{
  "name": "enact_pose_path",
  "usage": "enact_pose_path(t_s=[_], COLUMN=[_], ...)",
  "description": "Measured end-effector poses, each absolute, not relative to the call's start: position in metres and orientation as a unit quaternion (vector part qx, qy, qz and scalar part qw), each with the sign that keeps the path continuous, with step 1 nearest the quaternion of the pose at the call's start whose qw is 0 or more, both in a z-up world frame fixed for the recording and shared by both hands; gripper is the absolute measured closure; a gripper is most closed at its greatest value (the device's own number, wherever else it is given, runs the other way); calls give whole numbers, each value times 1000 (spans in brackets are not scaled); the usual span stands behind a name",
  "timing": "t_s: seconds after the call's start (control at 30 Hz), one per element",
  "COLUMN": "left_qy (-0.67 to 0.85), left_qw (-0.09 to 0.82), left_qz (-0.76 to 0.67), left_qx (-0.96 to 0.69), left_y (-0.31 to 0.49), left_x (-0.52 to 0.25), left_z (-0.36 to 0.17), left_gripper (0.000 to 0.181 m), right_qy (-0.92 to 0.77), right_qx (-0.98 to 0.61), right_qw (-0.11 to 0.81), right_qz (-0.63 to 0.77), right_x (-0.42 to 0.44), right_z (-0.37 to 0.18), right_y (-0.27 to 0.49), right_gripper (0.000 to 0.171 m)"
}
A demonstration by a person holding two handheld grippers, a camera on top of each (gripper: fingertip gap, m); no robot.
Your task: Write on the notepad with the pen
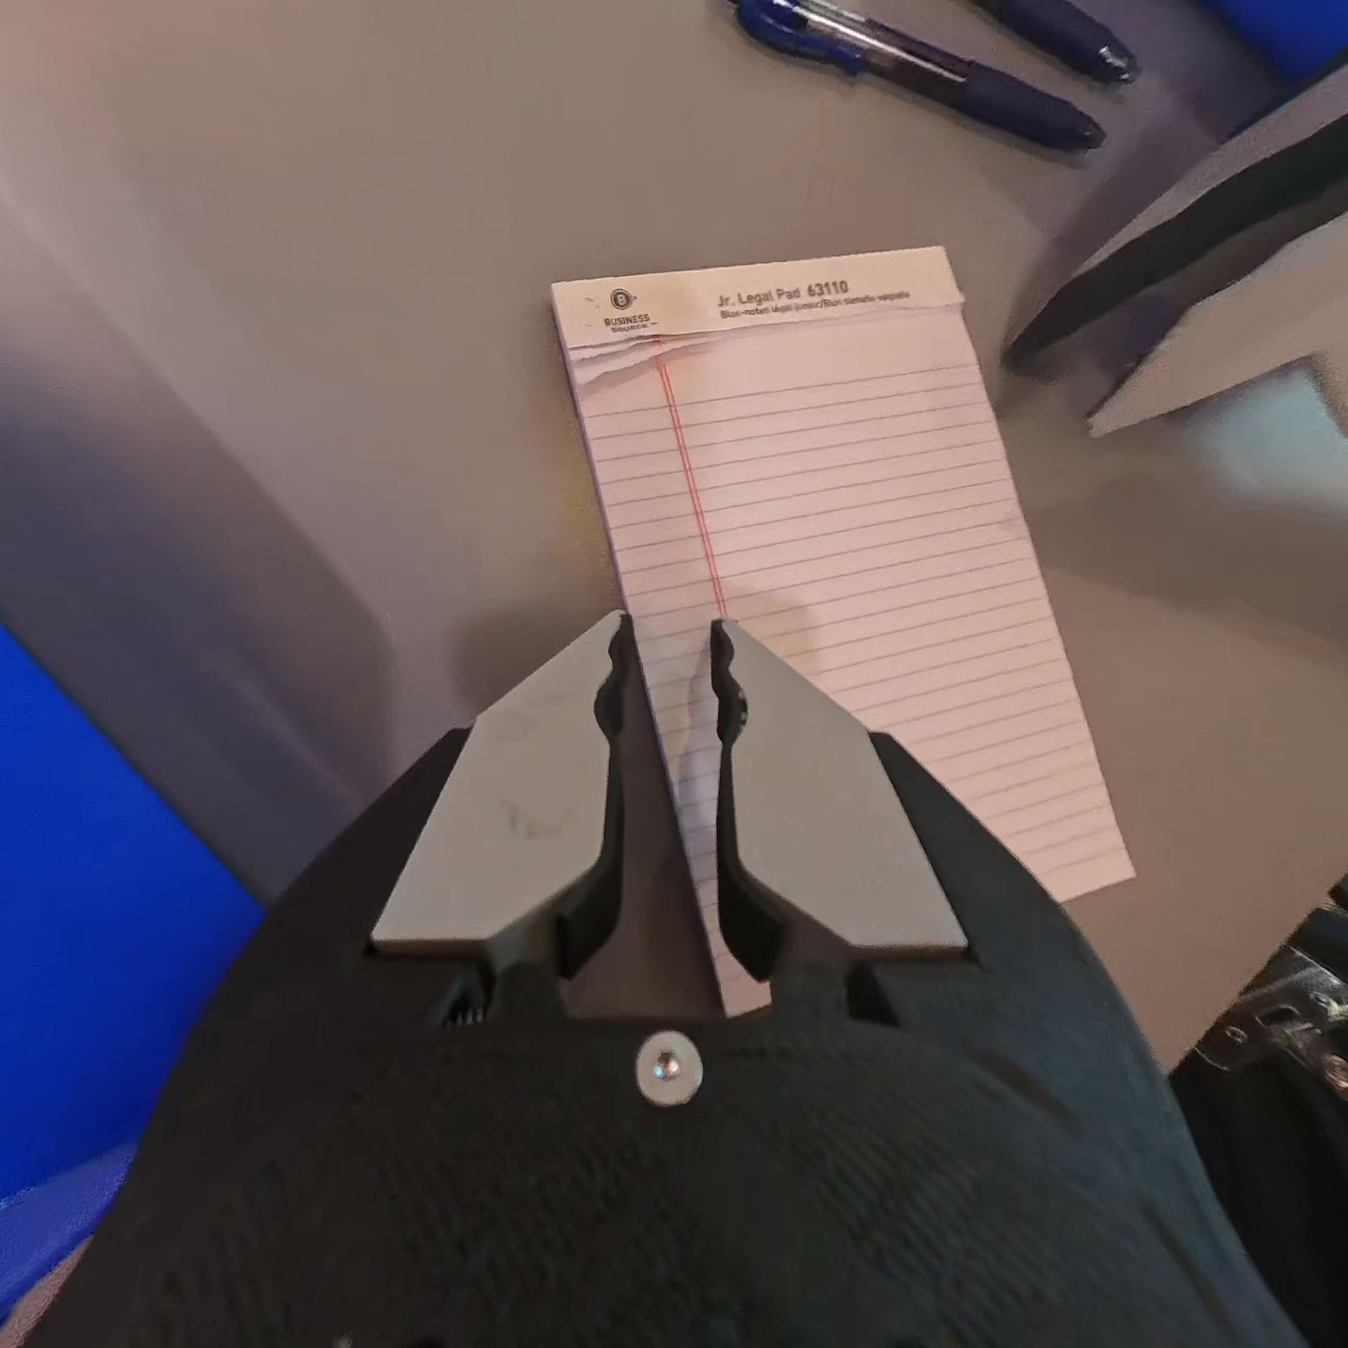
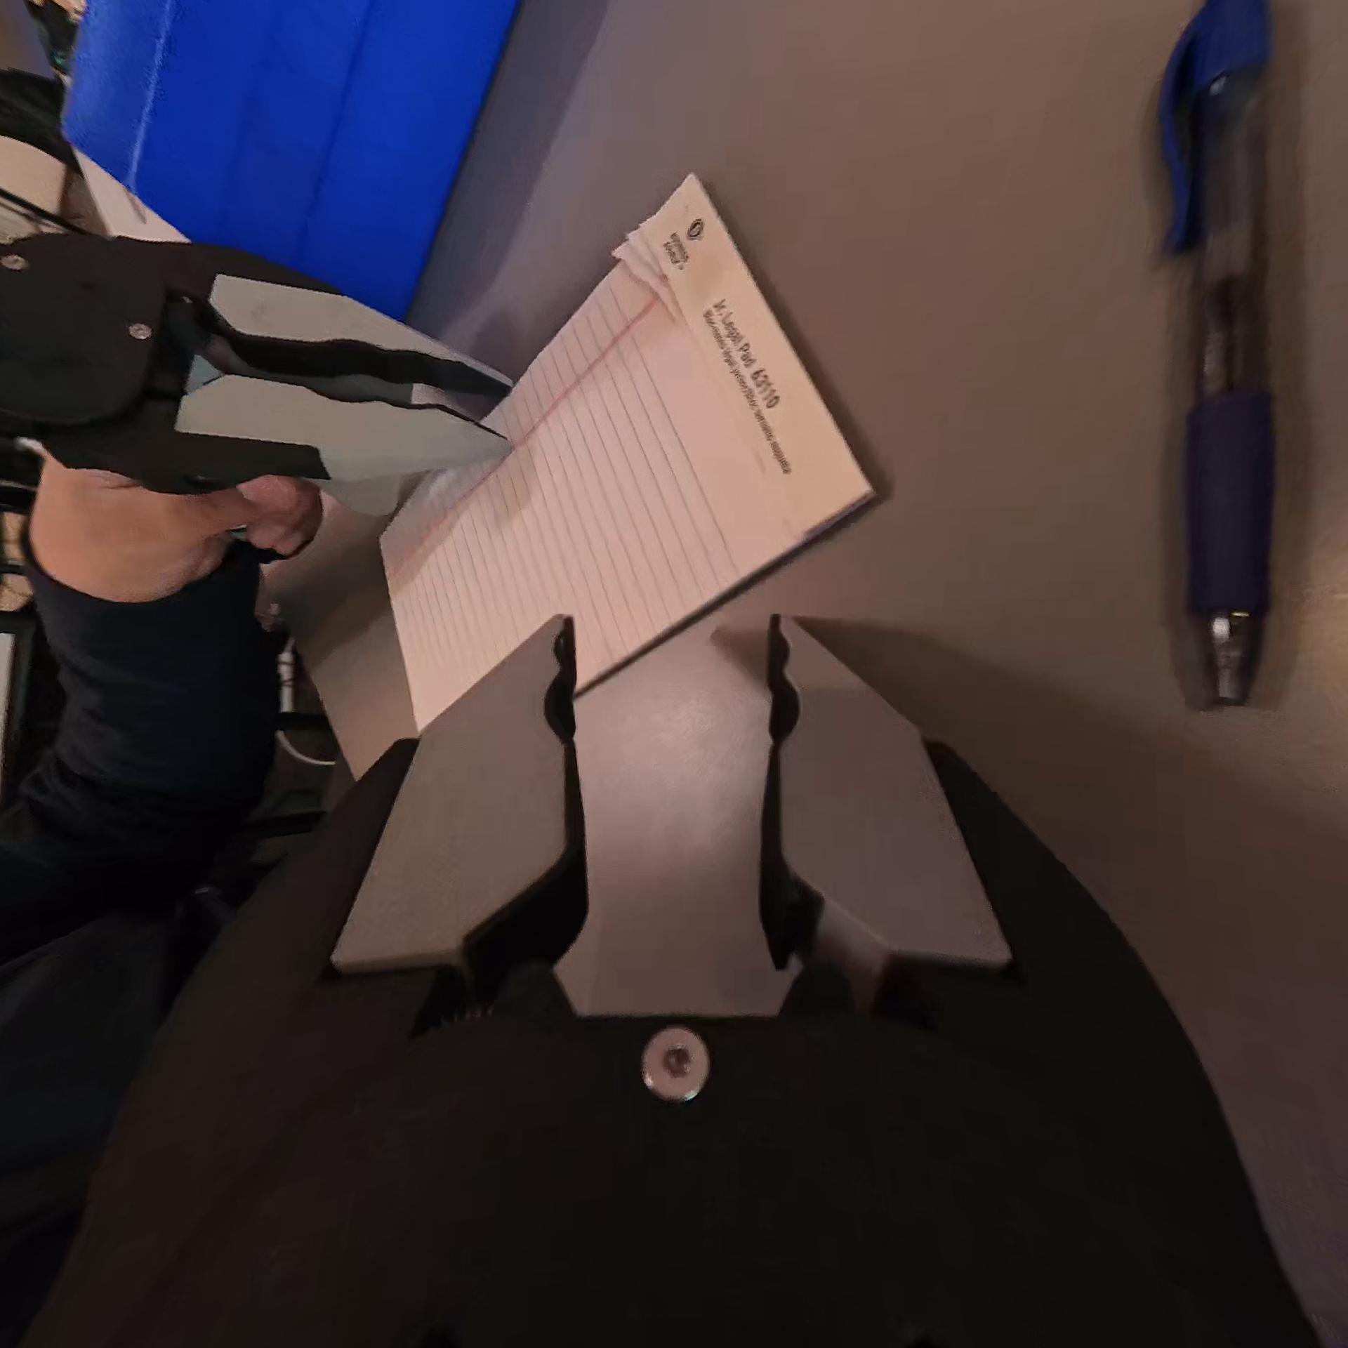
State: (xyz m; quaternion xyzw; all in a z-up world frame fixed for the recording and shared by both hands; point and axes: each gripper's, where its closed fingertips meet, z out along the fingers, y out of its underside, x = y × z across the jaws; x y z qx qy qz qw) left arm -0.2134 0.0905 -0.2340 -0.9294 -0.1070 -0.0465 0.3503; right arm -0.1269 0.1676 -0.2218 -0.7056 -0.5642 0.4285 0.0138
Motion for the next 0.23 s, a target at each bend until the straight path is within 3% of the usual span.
enact_pose_path(t_s=[0.03,0.07,0.13,0.23], left_qy=[-106,-106,-105,-101], left_qw=[356,360,369,382], left_qz=[-51,-44,-28,-20], left_qx=[-927,-926,-923,-918], left_y=[91,90,89,89], left_x=[-210,-209,-209,-208], left_z=[-234,-234,-234,-234], left_gripper=[163,163,163,163], right_qy=[-560,-557,-551,-527], right_qx=[-703,-704,-701,-693], right_qw=[7,15,27,12], right_qz=[438,441,452,491], right_x=[-130,-133,-139,-148], right_z=[-222,-223,-220,-210], right_y=[163,163,163,160], right_gripper=[127,133,127,98])
